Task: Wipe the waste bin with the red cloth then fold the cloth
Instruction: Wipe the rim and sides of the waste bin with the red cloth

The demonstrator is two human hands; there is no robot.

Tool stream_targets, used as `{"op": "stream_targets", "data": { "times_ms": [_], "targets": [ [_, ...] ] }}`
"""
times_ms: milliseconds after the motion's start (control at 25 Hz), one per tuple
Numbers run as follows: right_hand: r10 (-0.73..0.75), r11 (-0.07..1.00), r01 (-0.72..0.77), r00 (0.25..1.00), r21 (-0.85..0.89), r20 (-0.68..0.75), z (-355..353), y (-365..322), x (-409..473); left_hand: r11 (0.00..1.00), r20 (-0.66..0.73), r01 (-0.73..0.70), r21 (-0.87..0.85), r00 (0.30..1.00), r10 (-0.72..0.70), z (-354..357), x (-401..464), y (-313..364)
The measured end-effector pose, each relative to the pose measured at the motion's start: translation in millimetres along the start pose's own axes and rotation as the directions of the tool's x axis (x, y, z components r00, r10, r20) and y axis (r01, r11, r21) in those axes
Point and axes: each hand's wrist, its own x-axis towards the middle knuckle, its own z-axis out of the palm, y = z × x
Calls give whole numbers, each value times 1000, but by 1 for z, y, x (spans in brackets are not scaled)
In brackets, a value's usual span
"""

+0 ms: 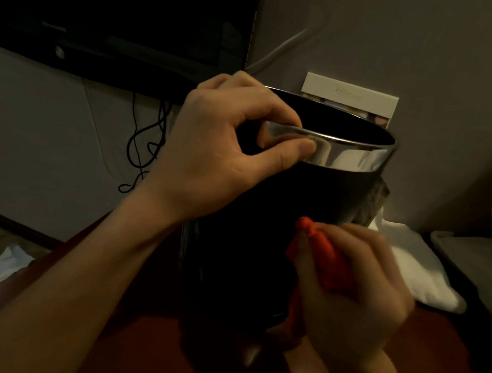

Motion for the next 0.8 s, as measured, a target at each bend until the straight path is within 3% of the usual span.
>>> {"op": "stream_targets", "data": {
  "times_ms": [160, 320, 560, 800],
  "targets": [
    [-149, 989, 151, 979, -1, 135, 13, -9, -26, 1000, 11, -2, -8, 1000, 2, -2, 0, -1],
    [-26, 999, 23, 997, -48, -66, -8, 4, 12, 1000, -2, -5, -26, 1000, 5, -1, 0, -1],
    [-95, 996, 94, 993, 7, 69, 8, -3, -13, 999, 6, 2, -53, 1000, -1, -6, 1, -5],
    [-44, 998, 43, 998, -35, -41, -9, 4, 13, 998, 27, 31, -59, 999, -29, -9, 0, -5]
  ]
}}
